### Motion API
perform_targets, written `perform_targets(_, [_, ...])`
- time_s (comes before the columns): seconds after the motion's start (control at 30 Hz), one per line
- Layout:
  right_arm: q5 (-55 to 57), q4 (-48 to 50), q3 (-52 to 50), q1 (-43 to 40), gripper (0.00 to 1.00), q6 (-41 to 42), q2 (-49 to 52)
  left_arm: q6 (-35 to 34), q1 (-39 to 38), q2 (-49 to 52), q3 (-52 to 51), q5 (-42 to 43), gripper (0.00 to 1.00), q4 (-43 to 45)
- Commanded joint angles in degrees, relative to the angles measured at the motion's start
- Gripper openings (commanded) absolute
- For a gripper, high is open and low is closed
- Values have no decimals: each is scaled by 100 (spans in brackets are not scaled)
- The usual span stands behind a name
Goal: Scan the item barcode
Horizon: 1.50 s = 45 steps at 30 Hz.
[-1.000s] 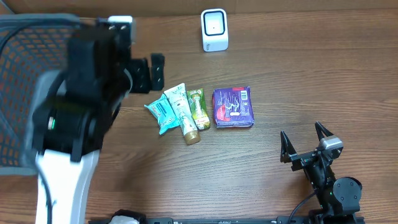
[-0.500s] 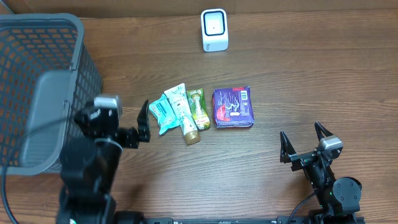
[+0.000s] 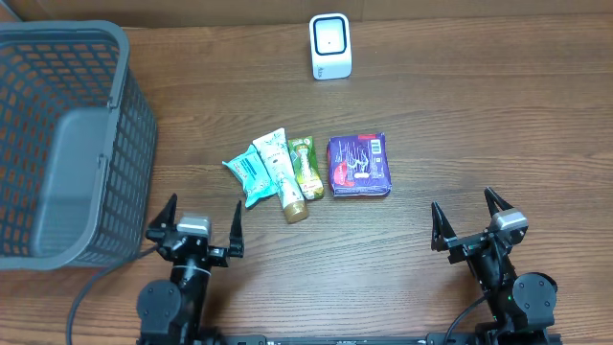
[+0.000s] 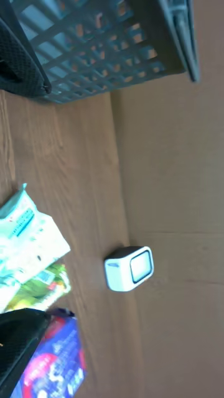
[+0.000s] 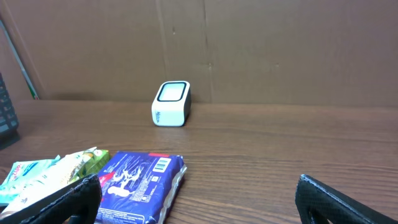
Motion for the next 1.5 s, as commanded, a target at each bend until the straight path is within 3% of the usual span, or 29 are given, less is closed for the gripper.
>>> perform_targets(0.0, [-26, 31, -59, 28, 100, 44, -57, 393, 35, -376, -363, 46, 100, 208])
perform_targets(0.27, [-26, 31, -59, 28, 100, 44, -57, 595, 35, -372, -1248, 15, 100, 1480])
perform_targets(0.47, [-26, 31, -59, 28, 100, 44, -57, 874, 35, -372, -1231, -17, 100, 844])
perform_targets(0.57, [-26, 31, -59, 28, 100, 44, -57, 603, 33, -339, -1231, -7, 100, 883])
perform_targets(1.47, [-26, 31, -59, 28, 100, 44, -57, 614, 33, -328, -1231, -9, 100, 885])
